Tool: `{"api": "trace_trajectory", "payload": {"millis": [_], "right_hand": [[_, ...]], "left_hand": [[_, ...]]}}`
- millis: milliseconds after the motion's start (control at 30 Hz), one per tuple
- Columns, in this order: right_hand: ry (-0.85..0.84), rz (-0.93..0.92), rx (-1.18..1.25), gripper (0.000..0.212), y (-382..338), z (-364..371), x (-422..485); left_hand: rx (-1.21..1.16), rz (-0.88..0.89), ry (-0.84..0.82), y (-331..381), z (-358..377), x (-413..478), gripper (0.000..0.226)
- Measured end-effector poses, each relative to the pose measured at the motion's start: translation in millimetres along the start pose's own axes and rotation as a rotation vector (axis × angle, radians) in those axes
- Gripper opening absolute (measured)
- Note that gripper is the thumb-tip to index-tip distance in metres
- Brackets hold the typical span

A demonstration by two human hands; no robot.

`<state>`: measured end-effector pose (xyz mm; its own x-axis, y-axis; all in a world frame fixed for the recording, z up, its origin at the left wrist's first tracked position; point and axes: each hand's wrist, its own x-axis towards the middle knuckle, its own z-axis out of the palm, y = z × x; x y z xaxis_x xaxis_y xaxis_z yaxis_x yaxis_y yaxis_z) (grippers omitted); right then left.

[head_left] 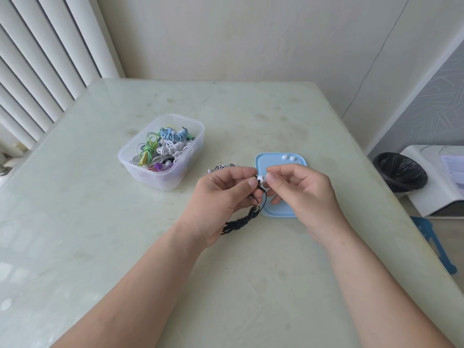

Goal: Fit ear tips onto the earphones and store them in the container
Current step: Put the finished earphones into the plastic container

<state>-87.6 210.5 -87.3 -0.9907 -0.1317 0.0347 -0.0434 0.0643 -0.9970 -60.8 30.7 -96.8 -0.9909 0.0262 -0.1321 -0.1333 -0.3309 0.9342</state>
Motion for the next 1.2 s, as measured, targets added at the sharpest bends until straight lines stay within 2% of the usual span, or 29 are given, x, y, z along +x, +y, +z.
{"api": "trace_trajectory", "payload": {"millis": [100,200,333,467,633,700,767,867,933,1000,1100,1200], "right_hand": [[-0.246,0.017,-0.043,0.048,-5.4,-1.6,-3.9],[-0.389,-0.011,-0.216,0.050,-4.1,7.0,-4.3],[-0.383,0.025,-0.069,0.017,-15.9,19.8,-6.0],[-0.336,0.137,0.044,0.006,-29.6,27.3,-6.3],[-0.184,0.278,0.068,0.012,-32.6,55.5,1.2],[-0.131,0.296,0.107,0.014,-38.2,66.5,7.4],[-0.098,0.296,0.156,0.014,-48.6,76.9,15.9],[-0.140,0.302,0.254,0.011,-68.7,94.2,28.9],[-0.229,0.319,0.294,0.017,-81.5,106.6,38.5],[-0.270,0.300,0.198,0.023,-89.6,118.2,49.5],[-0.172,0.285,0.066,0.024,-90.6,132.3,64.6],[-0.128,0.271,0.006,0.022,-82.7,139.7,73.7]], "left_hand": [[-0.064,0.043,0.026,15.7,1.3,-4.3,0.014],[-0.096,0.081,0.017,31.7,2.0,-6.3,0.020],[0.027,0.117,0.036,54.0,-6.2,-15.0,0.026],[0.242,0.101,0.230,55.1,-24.3,-16.6,0.018],[0.267,-0.067,0.246,53.7,-26.9,-24.6,0.018],[0.271,-0.070,0.172,61.1,-25.3,-27.9,0.023],[0.400,-0.022,0.144,71.5,-28.0,-27.7,0.036],[0.616,0.057,0.237,94.0,-36.7,-24.9,0.042],[0.634,0.093,0.306,109.3,-47.3,-20.0,0.041],[0.629,0.092,0.355,123.1,-59.9,-11.1,0.038],[0.748,0.093,0.434,134.9,-83.6,10.8,0.033],[1.086,0.058,0.509,134.4,-99.3,34.1,0.030]]}}
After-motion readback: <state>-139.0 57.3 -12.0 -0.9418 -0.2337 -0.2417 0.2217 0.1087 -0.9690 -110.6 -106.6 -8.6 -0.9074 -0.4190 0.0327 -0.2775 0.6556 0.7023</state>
